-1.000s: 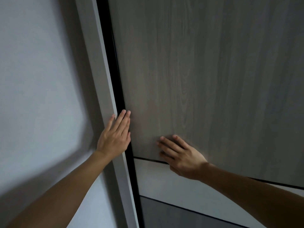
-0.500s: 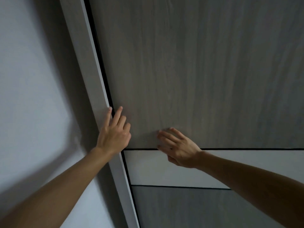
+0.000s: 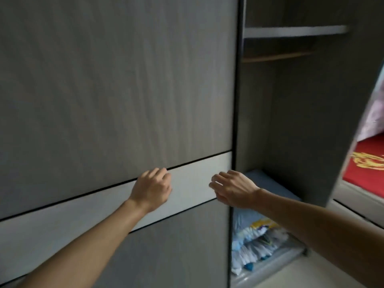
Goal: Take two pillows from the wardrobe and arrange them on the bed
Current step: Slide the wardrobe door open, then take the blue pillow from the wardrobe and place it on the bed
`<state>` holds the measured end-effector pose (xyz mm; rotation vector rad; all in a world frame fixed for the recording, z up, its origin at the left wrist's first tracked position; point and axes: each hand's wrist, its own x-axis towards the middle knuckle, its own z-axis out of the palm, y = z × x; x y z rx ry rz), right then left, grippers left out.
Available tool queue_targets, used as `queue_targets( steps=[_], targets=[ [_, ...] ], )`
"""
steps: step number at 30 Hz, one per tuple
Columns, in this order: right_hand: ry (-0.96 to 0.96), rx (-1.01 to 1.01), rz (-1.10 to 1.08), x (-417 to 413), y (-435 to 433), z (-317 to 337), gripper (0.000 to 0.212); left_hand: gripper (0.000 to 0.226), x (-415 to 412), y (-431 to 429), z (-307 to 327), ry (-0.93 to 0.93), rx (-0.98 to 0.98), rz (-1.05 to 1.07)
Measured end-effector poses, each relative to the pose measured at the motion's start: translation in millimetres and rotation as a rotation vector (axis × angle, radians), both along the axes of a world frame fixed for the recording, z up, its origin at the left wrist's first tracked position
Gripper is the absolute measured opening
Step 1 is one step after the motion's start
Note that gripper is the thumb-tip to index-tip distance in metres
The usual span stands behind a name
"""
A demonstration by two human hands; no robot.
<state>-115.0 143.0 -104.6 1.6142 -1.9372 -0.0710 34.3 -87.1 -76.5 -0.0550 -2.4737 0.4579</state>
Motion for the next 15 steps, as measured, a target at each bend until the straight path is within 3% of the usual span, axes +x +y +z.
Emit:
queue_targets(
  steps=[7,15],
  targets=[
    [-0.065,0.023,-0.287,-101.2,163.9,-20.2,0.014,0.019,-139.5,142.5,-39.4,-0.082,0.105,-0.147],
    [-0.206,0.049,-0.465,-192.4,236.8,-61.9,0.013,0.012,-264.6,213.5,-86.8,-0.23,0.187,-0.222]
  ],
)
